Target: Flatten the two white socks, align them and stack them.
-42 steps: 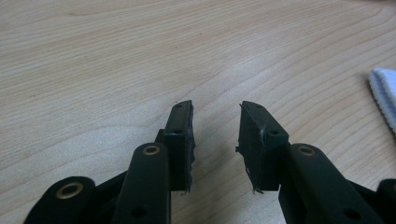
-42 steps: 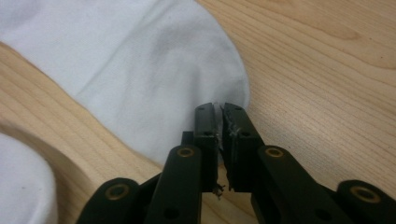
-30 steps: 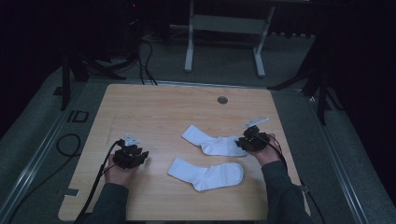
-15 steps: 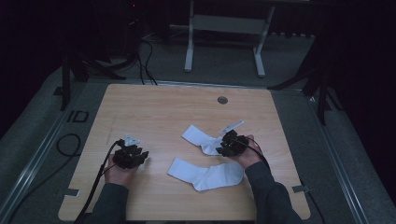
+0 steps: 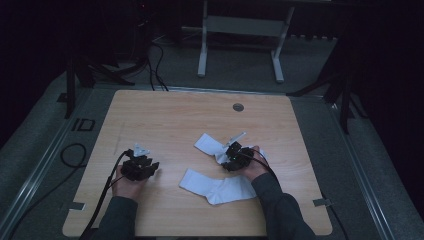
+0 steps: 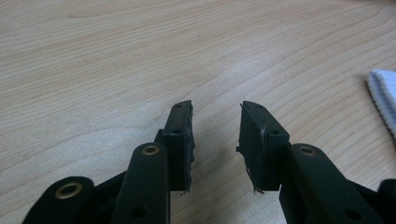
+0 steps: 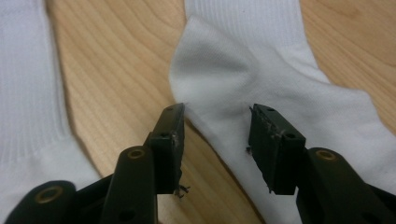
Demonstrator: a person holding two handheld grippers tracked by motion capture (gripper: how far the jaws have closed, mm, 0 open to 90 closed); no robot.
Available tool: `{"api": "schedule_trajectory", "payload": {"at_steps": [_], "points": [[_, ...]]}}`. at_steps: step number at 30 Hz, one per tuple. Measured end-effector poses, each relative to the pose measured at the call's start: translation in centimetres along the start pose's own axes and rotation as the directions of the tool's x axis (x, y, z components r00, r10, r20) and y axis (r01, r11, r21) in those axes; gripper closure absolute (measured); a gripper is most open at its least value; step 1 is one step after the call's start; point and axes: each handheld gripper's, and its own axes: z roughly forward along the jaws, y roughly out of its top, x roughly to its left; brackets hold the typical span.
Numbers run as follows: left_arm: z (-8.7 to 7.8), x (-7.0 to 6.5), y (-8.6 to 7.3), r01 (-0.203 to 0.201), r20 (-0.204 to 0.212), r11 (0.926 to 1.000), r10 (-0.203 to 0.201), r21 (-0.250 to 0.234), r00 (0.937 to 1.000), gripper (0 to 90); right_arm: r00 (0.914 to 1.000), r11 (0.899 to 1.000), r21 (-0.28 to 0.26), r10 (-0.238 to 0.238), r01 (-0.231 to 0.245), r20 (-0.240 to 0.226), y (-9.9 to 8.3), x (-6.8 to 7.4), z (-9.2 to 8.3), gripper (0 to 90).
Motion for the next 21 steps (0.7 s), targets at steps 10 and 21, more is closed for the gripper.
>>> {"api": "schedule_trajectory", "payload": {"at_steps": [10, 21], "points": [[0.0, 0.0, 0.0, 0.000, 0.002, 1.0000, 0.000, 0.001, 1.0000, 64.8, 0.9997, 1.000, 0.006, -0.004, 0.003, 0.026, 0.2, -0.2, 0.0, 86.7], [-0.1, 0.0, 0.0, 0.002, 0.001, 1.0000, -0.002, 0.000, 1.0000, 64.7, 0.9983, 0.997, -0.044, -0.058, 0.057, -0.009, 0.7, 0.4, -2.5, 87.6]]}}
